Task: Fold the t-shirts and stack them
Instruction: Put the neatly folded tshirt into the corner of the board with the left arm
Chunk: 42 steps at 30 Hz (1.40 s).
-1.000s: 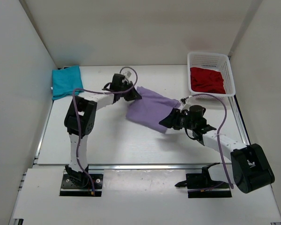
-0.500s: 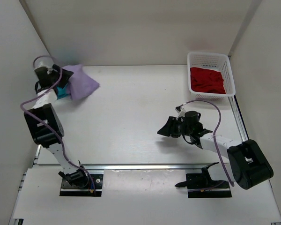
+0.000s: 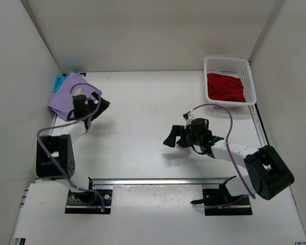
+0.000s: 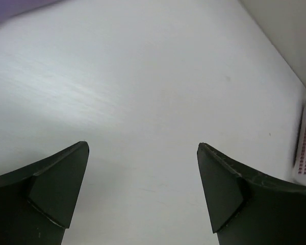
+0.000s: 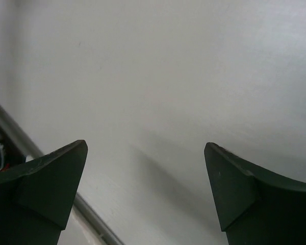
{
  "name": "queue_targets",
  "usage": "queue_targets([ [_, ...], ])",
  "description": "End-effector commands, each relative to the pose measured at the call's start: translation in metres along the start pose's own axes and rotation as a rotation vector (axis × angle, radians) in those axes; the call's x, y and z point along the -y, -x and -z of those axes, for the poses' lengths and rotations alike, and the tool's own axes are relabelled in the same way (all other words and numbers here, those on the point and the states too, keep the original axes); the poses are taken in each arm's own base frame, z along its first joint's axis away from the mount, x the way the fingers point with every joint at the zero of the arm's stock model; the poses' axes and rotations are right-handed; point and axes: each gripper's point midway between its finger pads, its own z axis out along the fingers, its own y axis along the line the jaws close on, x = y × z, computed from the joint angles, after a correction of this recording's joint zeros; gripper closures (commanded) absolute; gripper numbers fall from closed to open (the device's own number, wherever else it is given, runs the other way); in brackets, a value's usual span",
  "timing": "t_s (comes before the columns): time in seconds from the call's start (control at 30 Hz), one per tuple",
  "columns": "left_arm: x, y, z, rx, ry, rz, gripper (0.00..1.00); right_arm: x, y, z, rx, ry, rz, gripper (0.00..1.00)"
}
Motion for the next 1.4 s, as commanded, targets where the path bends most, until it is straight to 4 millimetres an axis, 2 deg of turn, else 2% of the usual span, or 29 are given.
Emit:
queue_targets([
  [0.0,0.069,-0.007,0.023,0.203,-0.078,-0.242,0.01,0.006,0.070,-0.007,0.203,-0.105,0.124,0.01],
  [0.03,0.095,-0.031,0.029,0.205,-0.143,-0.282,0.01,0.017,0.085,-0.005,0.255,-0.153,0.131,0.01],
  [0.07,0.114,-0.047,0.031,0.228,-0.172,-0.320,0.01,0.021,0.111,0.000,0.342,-0.169,0.160,0.01],
  [0.1,0.117,-0.051,0.032,0.261,-0.161,-0.337,0.02,0.032,0.124,0.003,0.380,-0.200,0.164,0.01],
  [0.13,0.129,-0.076,0.032,0.230,-0.191,-0.366,0.02,0.035,0.142,0.008,0.454,-0.217,0.180,0.01],
  [0.17,0.141,-0.087,0.030,0.232,-0.221,-0.389,0.01,0.048,0.160,0.017,0.519,-0.248,0.170,0.01],
  [0.2,0.148,-0.088,0.029,0.249,-0.232,-0.406,0.02,0.057,0.173,0.023,0.559,-0.263,0.164,0.01],
  [0.27,0.155,-0.109,0.020,0.237,-0.248,-0.454,0.02,0.065,0.195,0.033,0.643,-0.282,0.207,0.01],
  [0.3,0.155,-0.113,0.016,0.251,-0.252,-0.474,0.02,0.070,0.206,0.036,0.673,-0.305,0.233,0.01],
  [0.33,0.160,-0.111,0.014,0.265,-0.259,-0.482,0.01,0.078,0.208,0.036,0.678,-0.322,0.232,0.01],
  [0.4,0.167,-0.108,0.008,0.297,-0.275,-0.469,0.02,0.086,0.224,0.040,0.724,-0.347,0.255,0.00],
  [0.47,0.170,-0.117,-0.003,0.287,-0.283,-0.479,0.01,0.089,0.234,0.036,0.742,-0.358,0.278,0.01],
  [0.5,0.169,-0.122,-0.007,0.293,-0.277,-0.499,0.01,0.100,0.238,0.032,0.749,-0.409,0.297,0.01],
  [0.53,0.169,-0.122,-0.011,0.306,-0.269,-0.516,0.01,0.106,0.235,0.020,0.720,-0.430,0.336,0.01],
  [0.57,0.165,-0.135,-0.017,0.286,-0.261,-0.536,0.02,0.112,0.230,0.015,0.704,-0.448,0.341,0.01],
  [0.6,0.169,-0.138,-0.018,0.289,-0.272,-0.562,0.01,0.119,0.228,0.005,0.688,-0.465,0.353,0.01],
  [0.67,0.168,-0.141,-0.016,0.310,-0.265,-0.584,0.02,0.115,0.229,0.002,0.695,-0.459,0.366,0.01],
  [0.73,0.176,-0.139,-0.011,0.327,-0.312,-0.571,0.01,0.101,0.226,-0.004,0.683,-0.450,0.460,0.01],
  [0.8,0.174,-0.146,-0.008,0.318,-0.349,-0.598,0.02,0.095,0.224,-0.008,0.675,-0.453,0.503,0.01],
  [0.83,0.182,-0.147,-0.005,0.320,-0.395,-0.612,0.01,0.090,0.224,-0.009,0.678,-0.444,0.534,0.01],
  [0.9,0.185,-0.150,-0.003,0.321,-0.425,-0.645,0.02,0.085,0.218,-0.004,0.701,-0.435,0.545,0.01],
  [0.93,0.187,-0.158,-0.004,0.301,-0.446,-0.668,0.01,0.090,0.215,-0.002,0.704,-0.434,0.535,0.01],
  [1.03,0.197,-0.161,-0.009,0.270,-0.488,-0.694,0.02,0.098,0.220,-0.002,0.689,-0.427,0.478,0.01],
  [1.07,0.201,-0.164,-0.010,0.263,-0.518,-0.706,0.01,0.097,0.218,-0.005,0.675,-0.431,0.472,0.01],
  [1.1,0.206,-0.168,-0.008,0.251,-0.560,-0.732,0.01,0.097,0.225,-0.003,0.692,-0.438,0.478,0.01],
  [1.23,0.217,-0.179,-0.005,0.230,-0.650,-0.788,0.01,0.096,0.222,-0.001,0.716,-0.480,0.479,0.01],
  [1.3,0.220,-0.181,-0.006,0.220,-0.680,-0.808,0.01,0.096,0.224,-0.003,0.718,-0.497,0.466,0.00],
  [1.37,0.219,-0.187,-0.005,0.206,-0.692,-0.814,0.01,0.104,0.225,-0.001,0.716,-0.546,0.425,0.01],
])
